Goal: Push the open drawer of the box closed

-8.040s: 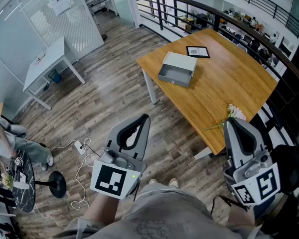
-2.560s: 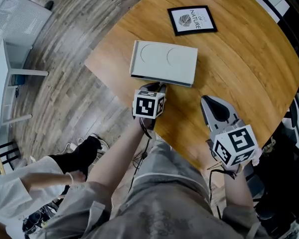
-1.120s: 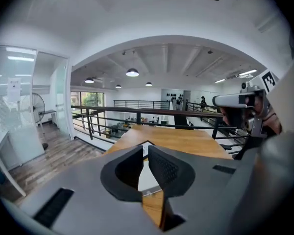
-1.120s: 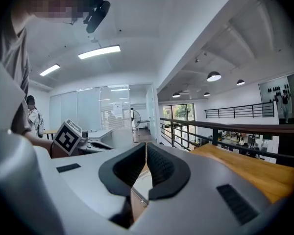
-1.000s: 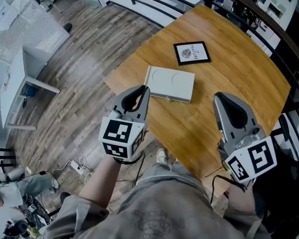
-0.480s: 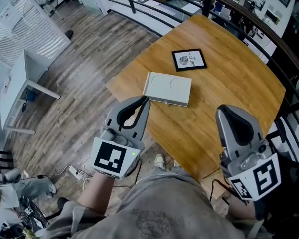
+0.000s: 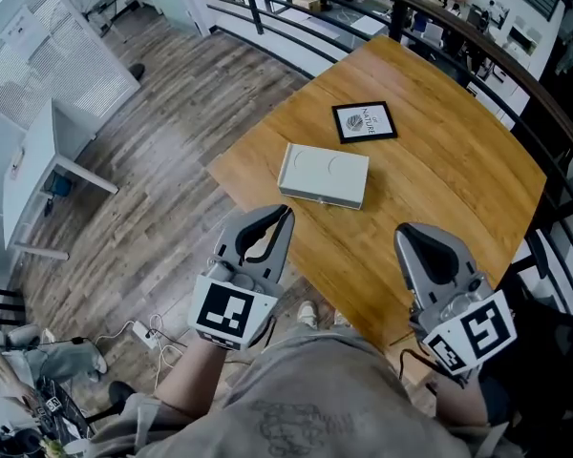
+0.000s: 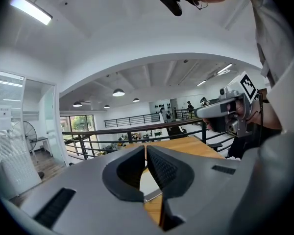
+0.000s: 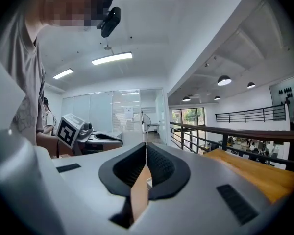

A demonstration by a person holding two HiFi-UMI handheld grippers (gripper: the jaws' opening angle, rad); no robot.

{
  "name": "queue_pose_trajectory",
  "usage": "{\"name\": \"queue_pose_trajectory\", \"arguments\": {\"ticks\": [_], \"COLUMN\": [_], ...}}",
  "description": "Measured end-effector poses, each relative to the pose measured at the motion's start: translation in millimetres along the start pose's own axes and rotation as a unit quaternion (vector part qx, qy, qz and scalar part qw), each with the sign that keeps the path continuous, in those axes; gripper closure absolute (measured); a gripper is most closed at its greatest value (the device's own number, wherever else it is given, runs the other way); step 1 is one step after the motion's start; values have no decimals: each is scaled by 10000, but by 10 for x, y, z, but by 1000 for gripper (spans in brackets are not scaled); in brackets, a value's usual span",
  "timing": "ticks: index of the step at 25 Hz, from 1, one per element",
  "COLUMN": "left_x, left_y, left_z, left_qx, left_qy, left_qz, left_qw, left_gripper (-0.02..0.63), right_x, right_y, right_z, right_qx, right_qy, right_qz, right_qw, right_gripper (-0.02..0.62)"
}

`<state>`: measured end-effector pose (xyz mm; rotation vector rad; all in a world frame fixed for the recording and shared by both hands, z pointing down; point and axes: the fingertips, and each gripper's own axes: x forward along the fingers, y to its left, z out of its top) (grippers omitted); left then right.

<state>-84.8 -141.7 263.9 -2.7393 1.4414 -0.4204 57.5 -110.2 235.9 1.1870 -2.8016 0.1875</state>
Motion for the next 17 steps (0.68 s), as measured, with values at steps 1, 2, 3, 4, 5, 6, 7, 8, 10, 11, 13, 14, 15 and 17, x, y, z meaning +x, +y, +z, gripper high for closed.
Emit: {"name": "queue_pose_trajectory", "arguments": {"ticks": [1, 2, 3, 4, 5, 6, 7, 8, 10, 11, 13, 14, 15, 17], "left_x": [-6, -12, -19, -25, -28, -29, -31, -35, -50, -57, -67, -68, -69, -73], "left_y": [-9, -17, -26, -35, -45, -52, -55, -51, -35, -32, -40, -50, -60, -84], "left_z": [-39, -73, -100, -123, -143, -154, -157, -154, -142, -135, -121, -114, -107, -96], "left_qx": [9, 3, -15, -18, -1, 18, 27, 31, 34, 34, 25, 15, 4, -17], "left_qy": [46, 86, 117, 142, 159, 162, 154, 140, 110, 99, 82, 74, 67, 57], "left_qz": [-8, -8, -2, -5, -18, -34, -43, -44, -38, -37, -33, -28, -23, -14], "left_qw": [10000, 10000, 9999, 9999, 9999, 9999, 9999, 9999, 9999, 9999, 10000, 10000, 10000, 10000], "left_gripper": [578, 578, 578, 578, 578, 578, 578, 578, 578, 578, 578, 578, 578, 578], "right_x": [3, 3, -1, -8, -18, -25, -26, -19, 6, 14, 13, 7, 0, -14], "right_y": [-3, -3, 1, 6, 10, 13, 14, 18, 33, 40, 44, 41, 38, 35], "right_z": [-54, -106, -153, -192, -223, -247, -265, -276, -279, -275, -267, -264, -260, -253], "right_qx": [39, 77, 112, 143, 165, 177, 182, 182, 176, 171, 185, 220, 272, 390], "right_qy": [60, 116, 166, 208, 240, 263, 277, 283, 277, 275, 275, 267, 253, 218], "right_qz": [-5, -5, -1, 2, -2, -13, -24, -32, -35, -36, -34, -27, -15, 13], "right_qw": [10000, 9999, 9998, 9997, 9996, 9995, 9994, 9994, 9995, 9995, 9994, 9994, 9993, 9990], "right_gripper": [560, 560, 560, 560, 560, 560, 560, 560, 560, 560, 560, 560, 560, 560]}}
